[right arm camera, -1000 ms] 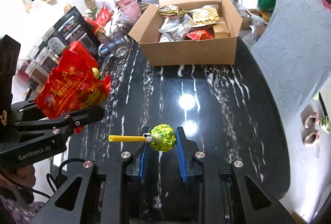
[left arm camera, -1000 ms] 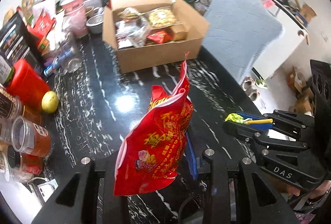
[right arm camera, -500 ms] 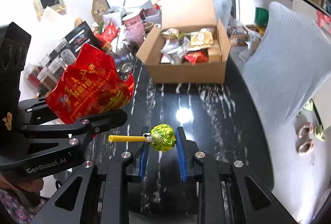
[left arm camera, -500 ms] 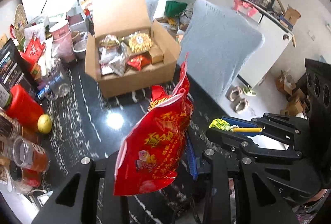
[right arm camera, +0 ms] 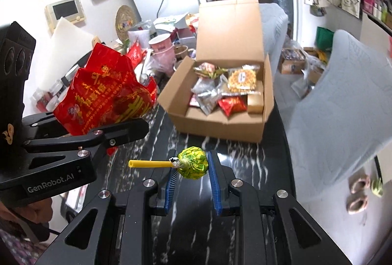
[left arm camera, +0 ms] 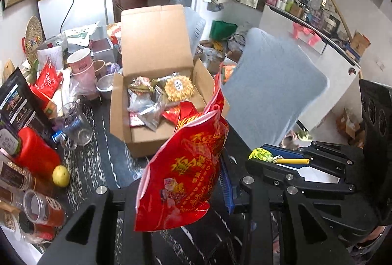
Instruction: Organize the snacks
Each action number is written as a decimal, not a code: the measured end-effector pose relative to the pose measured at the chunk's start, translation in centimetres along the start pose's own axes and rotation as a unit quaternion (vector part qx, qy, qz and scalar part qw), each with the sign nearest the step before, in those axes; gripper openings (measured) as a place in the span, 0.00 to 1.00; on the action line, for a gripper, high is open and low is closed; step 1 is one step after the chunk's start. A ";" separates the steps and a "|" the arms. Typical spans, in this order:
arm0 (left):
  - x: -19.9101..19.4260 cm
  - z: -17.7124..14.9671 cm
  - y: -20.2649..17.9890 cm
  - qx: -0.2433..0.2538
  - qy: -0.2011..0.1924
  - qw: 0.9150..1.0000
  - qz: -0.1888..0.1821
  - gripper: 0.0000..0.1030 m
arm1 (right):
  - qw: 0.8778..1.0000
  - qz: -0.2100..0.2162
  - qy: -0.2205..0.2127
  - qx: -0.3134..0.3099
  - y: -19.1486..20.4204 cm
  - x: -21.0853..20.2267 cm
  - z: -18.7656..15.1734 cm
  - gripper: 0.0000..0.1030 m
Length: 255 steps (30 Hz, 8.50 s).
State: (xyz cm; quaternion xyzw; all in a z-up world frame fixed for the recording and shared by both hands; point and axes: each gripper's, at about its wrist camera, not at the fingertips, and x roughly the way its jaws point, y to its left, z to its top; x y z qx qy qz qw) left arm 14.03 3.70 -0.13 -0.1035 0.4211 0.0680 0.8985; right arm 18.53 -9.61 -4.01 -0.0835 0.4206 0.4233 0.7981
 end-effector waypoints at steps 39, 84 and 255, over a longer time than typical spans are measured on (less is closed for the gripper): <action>21.3 7.7 8.0 -0.035 0.108 0.992 0.052 0.32 | 0.996 0.017 0.089 -0.017 -8.6 20.3 8.6 0.24; 27.5 4.6 8.0 -0.065 0.209 0.971 0.096 0.39 | 0.983 -0.042 0.173 -0.052 -8.2 24.2 7.0 0.51; -10.5 -0.7 -1.8 0.052 -0.037 0.998 0.011 0.59 | 0.977 -0.177 -0.079 0.084 4.0 -11.8 -2.5 0.75</action>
